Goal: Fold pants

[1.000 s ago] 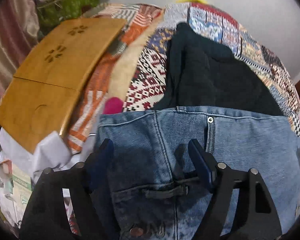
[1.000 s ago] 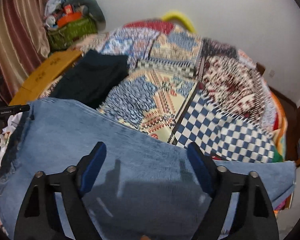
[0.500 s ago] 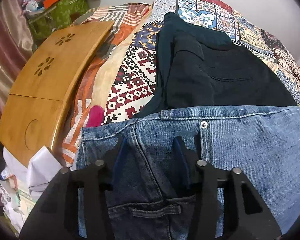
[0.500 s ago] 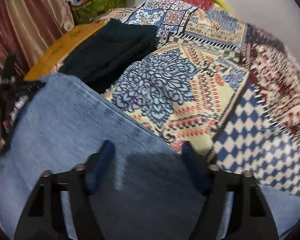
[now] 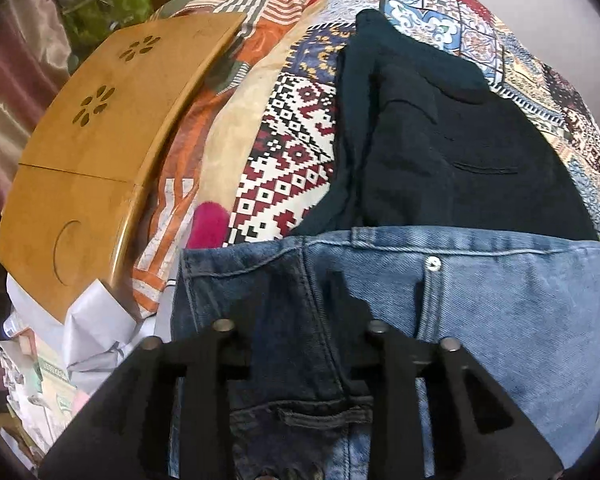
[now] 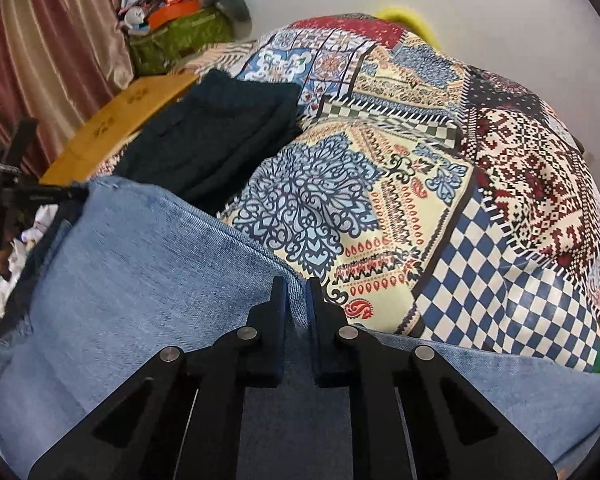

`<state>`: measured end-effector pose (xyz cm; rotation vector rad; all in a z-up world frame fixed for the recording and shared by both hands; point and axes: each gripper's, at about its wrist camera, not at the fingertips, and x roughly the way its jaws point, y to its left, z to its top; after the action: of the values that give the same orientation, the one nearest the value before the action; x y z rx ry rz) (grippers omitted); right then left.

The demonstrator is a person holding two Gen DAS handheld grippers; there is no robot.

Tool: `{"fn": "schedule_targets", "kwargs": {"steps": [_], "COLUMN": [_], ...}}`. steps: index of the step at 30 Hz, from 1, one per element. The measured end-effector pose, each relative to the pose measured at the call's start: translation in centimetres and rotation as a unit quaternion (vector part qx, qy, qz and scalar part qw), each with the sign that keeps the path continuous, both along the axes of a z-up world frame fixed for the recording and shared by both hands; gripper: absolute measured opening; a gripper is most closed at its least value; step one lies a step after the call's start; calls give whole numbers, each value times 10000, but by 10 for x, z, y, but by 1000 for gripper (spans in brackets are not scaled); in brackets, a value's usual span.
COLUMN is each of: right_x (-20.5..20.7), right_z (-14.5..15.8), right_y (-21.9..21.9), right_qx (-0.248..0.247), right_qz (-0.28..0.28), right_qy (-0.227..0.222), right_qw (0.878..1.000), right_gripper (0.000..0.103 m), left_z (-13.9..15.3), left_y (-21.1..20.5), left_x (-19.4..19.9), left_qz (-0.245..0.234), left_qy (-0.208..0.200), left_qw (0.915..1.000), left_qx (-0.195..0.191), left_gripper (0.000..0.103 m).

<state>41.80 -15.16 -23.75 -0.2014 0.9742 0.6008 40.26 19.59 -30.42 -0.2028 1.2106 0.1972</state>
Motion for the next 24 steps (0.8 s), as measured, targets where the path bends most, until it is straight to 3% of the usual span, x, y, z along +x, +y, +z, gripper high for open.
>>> {"fn": "schedule_targets", "kwargs": {"steps": [2, 7, 9, 16, 20, 24], "right_x": [-2, -5, -5, -19, -47, -79], "right_z": [2, 9, 16, 61, 80, 87], "right_y": [0, 1, 0, -6, -14, -22], "right_qx": [17, 61, 112, 153, 241, 346], "right_qz": [24, -26, -56, -233, -223, -193], "right_qy": [-16, -259, -375, -1010, -1181, -1072], "right_qw": [10000, 9996, 9992, 9945, 9925, 9935], "right_gripper": [8, 8, 7, 7, 7, 7], "left_z": [-6, 6, 17, 102, 126, 135], "left_y": [0, -11, -12, -7, -15, -21], "left_x": [2, 5, 6, -7, -38, -77], "left_qz": [-5, -22, -27, 84, -50, -120], "left_qy": [9, -128, -221, -1238, -1528, -1685], "left_qw": [10000, 9993, 9989, 9916, 9870, 9842], "left_qx": [-23, 355, 420, 367, 503, 530], "left_gripper": [30, 11, 9, 9, 9, 9]}}
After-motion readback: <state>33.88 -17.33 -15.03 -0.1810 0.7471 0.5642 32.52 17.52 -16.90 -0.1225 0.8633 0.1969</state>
